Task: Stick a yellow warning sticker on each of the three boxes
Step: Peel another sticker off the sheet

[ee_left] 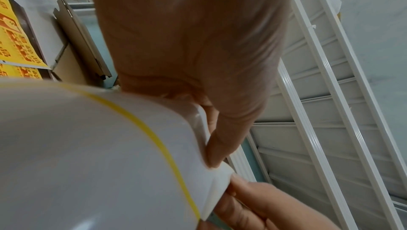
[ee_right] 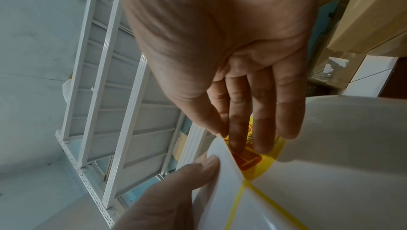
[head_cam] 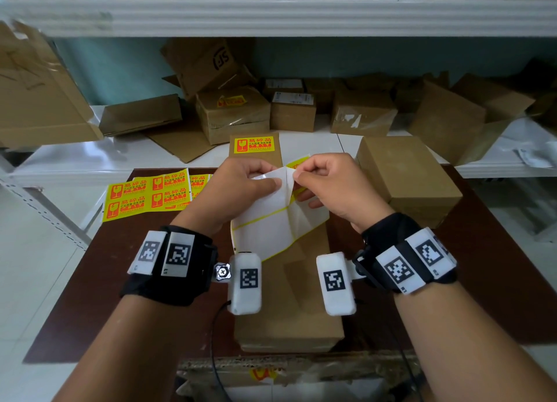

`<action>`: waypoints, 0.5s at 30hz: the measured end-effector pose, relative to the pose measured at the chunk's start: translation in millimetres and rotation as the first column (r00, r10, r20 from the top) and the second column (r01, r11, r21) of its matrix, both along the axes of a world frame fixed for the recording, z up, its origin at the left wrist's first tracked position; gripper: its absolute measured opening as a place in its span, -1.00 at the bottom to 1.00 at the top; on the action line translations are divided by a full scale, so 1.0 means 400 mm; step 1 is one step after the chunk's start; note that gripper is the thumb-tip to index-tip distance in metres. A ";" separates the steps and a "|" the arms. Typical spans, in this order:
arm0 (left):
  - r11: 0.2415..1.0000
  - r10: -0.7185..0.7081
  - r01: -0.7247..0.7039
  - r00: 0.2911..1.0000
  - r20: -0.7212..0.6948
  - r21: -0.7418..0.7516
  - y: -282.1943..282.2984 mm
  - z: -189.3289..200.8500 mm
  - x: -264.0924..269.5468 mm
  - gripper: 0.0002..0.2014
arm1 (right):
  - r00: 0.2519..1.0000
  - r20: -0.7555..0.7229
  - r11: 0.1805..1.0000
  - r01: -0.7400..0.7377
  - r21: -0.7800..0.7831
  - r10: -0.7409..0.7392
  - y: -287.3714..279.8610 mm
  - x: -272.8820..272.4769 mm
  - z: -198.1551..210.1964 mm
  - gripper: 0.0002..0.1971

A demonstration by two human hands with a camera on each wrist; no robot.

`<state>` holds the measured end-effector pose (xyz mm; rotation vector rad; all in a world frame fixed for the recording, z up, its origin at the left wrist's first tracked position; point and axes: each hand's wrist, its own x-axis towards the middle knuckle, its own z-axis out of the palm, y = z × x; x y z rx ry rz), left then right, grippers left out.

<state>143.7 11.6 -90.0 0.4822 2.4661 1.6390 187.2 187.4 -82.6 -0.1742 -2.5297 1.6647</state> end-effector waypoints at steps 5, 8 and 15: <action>1.000 -0.004 0.004 1.000 -0.006 -0.008 0.000 0.004 -0.001 -0.92 | 1.000 0.009 1.000 -0.001 -0.008 0.001 0.007 0.000 0.001 -0.86; 1.000 0.005 -0.006 1.000 -0.019 -0.018 -0.004 0.002 -0.007 -0.91 | 1.000 0.016 0.999 -0.006 -0.033 0.006 0.010 0.001 0.001 -0.85; 1.000 0.002 -0.002 1.000 -0.015 -0.005 0.000 -0.001 -0.006 -0.95 | 0.997 0.046 0.998 -0.061 -0.025 0.062 0.007 0.002 -0.003 -0.78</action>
